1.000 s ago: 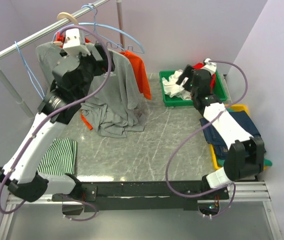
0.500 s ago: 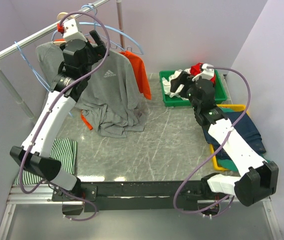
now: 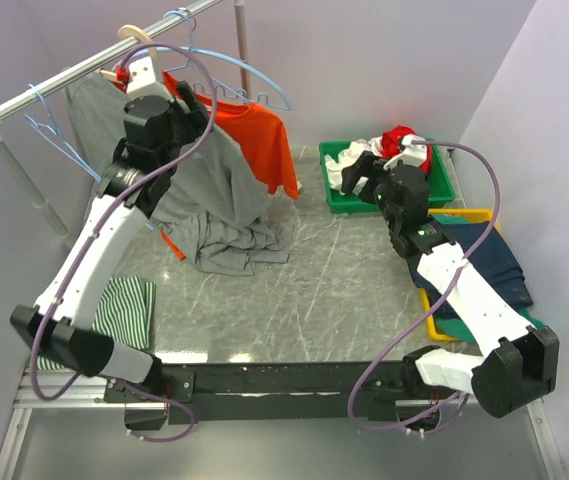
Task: Remove the t-shirt from the hanger
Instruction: Pick up the hanger from the clothesline.
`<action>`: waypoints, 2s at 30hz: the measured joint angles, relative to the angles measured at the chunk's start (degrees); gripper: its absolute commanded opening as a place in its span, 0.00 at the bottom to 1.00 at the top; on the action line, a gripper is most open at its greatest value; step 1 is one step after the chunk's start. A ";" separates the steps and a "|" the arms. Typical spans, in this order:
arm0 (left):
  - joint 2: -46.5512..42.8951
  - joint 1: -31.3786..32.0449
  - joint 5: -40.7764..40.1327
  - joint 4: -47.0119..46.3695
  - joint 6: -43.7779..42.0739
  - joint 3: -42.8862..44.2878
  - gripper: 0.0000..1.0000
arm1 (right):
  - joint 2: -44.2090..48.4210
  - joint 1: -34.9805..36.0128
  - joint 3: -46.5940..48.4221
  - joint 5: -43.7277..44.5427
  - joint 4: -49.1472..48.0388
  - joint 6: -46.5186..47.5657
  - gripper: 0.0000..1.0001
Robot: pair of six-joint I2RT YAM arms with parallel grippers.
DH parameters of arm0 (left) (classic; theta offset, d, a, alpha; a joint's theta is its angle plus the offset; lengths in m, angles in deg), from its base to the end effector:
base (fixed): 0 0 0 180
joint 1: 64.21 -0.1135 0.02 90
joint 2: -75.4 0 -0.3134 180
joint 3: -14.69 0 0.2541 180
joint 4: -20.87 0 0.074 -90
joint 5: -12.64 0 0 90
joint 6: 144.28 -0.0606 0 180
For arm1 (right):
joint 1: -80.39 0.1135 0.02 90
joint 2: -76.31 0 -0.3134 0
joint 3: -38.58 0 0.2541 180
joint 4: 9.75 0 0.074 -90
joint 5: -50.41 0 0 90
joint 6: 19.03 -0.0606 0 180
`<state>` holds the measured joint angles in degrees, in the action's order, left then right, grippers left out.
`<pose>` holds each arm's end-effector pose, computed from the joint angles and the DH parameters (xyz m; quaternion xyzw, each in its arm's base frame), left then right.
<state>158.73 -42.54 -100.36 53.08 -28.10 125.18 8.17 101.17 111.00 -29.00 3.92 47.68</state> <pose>0.3237 -0.1032 0.5293 -0.1630 0.7169 -0.1339 0.6645 0.2737 0.0919 0.4015 0.0763 0.7579 0.1764 0.6235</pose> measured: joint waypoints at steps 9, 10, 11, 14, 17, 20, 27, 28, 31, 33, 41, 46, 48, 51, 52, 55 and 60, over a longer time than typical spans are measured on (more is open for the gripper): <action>-9.66 -0.02 -1.22 5.22 -0.66 -4.94 0.81 | 0.90 0.70 -1.79 -0.48 -1.38 -0.61 0.91; -10.40 -0.02 -1.31 5.53 -0.70 -5.44 0.81 | 1.05 0.74 -2.01 -0.52 -1.38 -0.70 0.91; -11.30 -0.02 -1.36 6.12 -0.92 -6.16 0.81 | 1.29 0.83 -2.32 -0.57 -1.49 -0.87 0.91; -12.04 -0.02 -1.44 7.32 -1.05 -6.91 0.76 | 2.19 0.85 -3.19 -0.57 -1.88 -1.11 0.90; -12.37 0.00 -1.29 8.41 -1.03 -8.72 0.66 | 3.50 0.90 -3.98 -0.50 -2.25 -1.14 0.90; -12.59 0.00 -1.03 10.54 -1.07 -10.71 0.47 | 4.94 0.90 -4.68 -0.28 -2.64 -1.14 0.90; -13.14 0.00 -0.90 12.83 -1.44 -10.56 0.09 | 5.81 0.92 -4.94 -0.15 -2.95 -1.31 0.90; -13.14 0.00 -0.96 13.14 -1.55 -10.19 0.05 | 5.81 0.96 -4.98 -0.17 -2.97 -1.31 0.90; -13.03 -0.02 -1.44 15.37 -1.99 -7.87 0.01 | 5.84 1.01 -5.44 -0.20 -3.02 -1.31 0.90; -12.92 0.00 -1.44 17.03 -2.10 -5.73 0.01 | 5.84 1.01 -5.60 -0.20 -2.78 -1.31 0.90; -11.63 1.68 -1.42 25.79 -2.97 3.39 0.01 | 5.84 1.22 -5.60 -0.20 -2.82 -1.31 0.90; -12.57 4.50 -2.40 27.87 -2.93 4.04 0.01 | 5.84 1.49 -5.60 -0.26 -2.78 -1.29 0.90; -14.10 5.49 -2.54 28.63 -2.93 3.26 0.01 | 5.84 1.73 -5.57 -0.39 -2.54 -1.25 0.90; -18.21 6.49 -2.54 28.17 -2.89 1.11 0.01 | 5.84 2.03 -5.57 -0.44 -2.14 -1.14 0.90; -19.61 6.64 -2.36 28.17 -2.91 0.42 0.01 | 5.84 2.10 -5.57 -0.42 -2.01 -1.09 0.90; -24.83 6.78 -1.73 28.09 -2.75 -2.32 0.01 | 5.84 2.23 -5.57 -0.42 -1.68 -1.05 0.90; -30.67 6.78 2.01 29.18 -2.84 -5.51 0.01 | 6.01 2.51 -5.53 -0.66 -0.85 -0.72 0.90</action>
<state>128.06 -35.77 -98.35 82.25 -30.94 119.67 14.18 103.68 105.47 -29.66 3.06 46.96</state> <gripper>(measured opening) 0.112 0.901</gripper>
